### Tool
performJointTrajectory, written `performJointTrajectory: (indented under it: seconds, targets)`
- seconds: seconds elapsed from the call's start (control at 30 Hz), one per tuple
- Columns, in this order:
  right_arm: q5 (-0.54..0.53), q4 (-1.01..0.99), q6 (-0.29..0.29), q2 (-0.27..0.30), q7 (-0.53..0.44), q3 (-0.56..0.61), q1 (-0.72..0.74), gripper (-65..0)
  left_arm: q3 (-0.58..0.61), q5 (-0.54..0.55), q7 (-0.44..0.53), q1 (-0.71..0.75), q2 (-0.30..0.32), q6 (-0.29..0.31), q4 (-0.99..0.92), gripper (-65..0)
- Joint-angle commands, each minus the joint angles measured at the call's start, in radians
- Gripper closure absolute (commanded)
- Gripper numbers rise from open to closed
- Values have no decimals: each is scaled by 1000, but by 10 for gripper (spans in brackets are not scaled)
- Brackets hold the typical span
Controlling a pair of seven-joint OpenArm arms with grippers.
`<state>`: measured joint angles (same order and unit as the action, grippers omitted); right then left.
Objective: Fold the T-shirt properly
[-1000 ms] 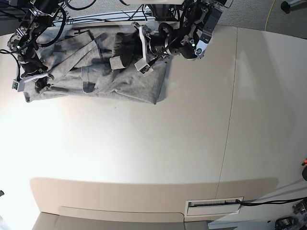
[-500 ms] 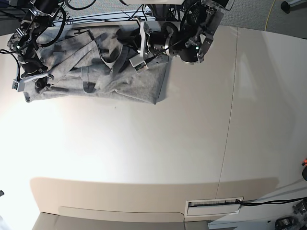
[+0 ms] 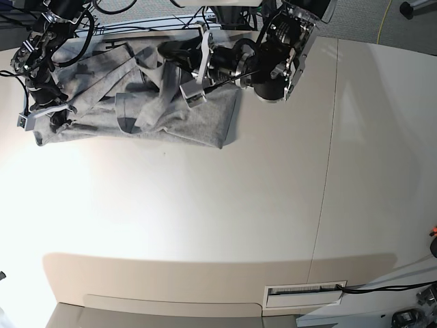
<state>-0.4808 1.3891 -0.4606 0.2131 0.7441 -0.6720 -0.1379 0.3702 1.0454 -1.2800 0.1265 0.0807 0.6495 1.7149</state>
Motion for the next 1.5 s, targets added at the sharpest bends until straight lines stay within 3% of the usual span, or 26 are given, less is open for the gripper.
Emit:
performJointTrajectory:
  seconds: [0.0, 0.27, 0.43, 0.6, 0.83, 1.17, 1.2, 1.3, 1.37, 1.47]
  targets:
    - [-1, 10, -3, 11, 8, -4, 5, 0, 1, 50, 15, -16, -8, 6, 18, 0]
    - [-1, 10, -3, 11, 8, -4, 5, 0, 35, 27, 12, -27, -7, -5, 18, 0]
    - [-1, 10, -3, 11, 8, -4, 5, 0, 183, -76, 37, -28, -8, -51, 18, 0]
    - [-1, 10, -3, 11, 8, -4, 5, 0, 303, -192, 96, -53, -26, -54, 18, 0]
    - [-1, 10, -3, 11, 8, -4, 5, 0, 293, -307, 190, -113, -59, -93, 18, 0]
    - [-1, 10, -3, 11, 8, -4, 5, 0, 293, -349, 203, -121, -69, -92, 18, 0]
    - [-1, 10, -3, 11, 8, -4, 5, 0, 293, -361, 211, -121, -69, -92, 18, -23]
    - [-1, 10, -3, 11, 8, -4, 5, 0, 293, -366, 256, -121, -69, -92, 18, -230]
    - [-1, 10, -3, 11, 8, -4, 5, 0, 293, -366, 298, -122, -69, -92, 18, -328]
    - [-1, 10, -3, 11, 8, -4, 5, 0, 293, -365, 311, -134, -69, -92, 18, -357]
